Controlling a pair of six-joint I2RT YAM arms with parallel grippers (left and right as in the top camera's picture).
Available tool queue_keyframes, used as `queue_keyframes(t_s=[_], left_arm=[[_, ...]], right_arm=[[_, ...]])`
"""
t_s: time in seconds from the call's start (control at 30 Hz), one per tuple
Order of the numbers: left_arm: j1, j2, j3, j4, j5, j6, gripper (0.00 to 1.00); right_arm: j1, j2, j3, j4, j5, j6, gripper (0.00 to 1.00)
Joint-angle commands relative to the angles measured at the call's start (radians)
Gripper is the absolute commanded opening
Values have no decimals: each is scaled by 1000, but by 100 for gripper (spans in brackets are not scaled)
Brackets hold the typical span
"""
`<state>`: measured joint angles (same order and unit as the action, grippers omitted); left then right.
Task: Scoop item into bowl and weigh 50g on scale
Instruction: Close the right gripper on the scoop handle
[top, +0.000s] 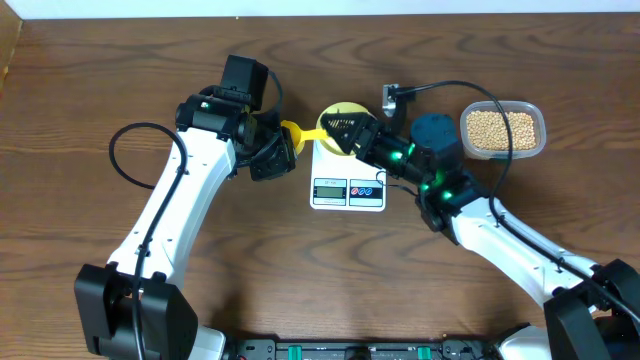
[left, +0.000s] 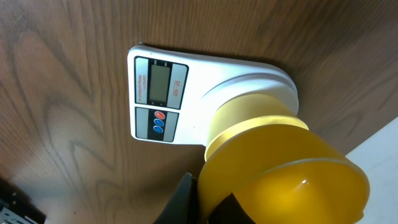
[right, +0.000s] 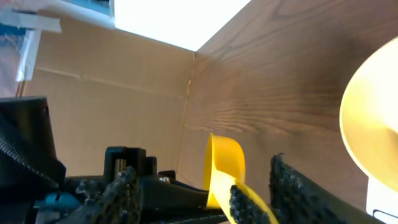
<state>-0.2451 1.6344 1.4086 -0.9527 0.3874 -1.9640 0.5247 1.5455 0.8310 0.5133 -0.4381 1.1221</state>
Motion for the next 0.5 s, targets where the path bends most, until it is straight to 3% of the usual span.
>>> queue_keyframes(t_s=[0.0, 0.17, 0.47], left_arm=[[-3, -19, 7, -3, -1, -13, 8], [-3, -19, 7, -3, -1, -12, 8], [-32, -19, 7, -9, -2, -12, 8]], right_arm=[[20, 0, 17, 0, 58, 8, 60], [30, 0, 17, 0, 71, 7, 45], [31, 0, 17, -21, 94, 6, 40]])
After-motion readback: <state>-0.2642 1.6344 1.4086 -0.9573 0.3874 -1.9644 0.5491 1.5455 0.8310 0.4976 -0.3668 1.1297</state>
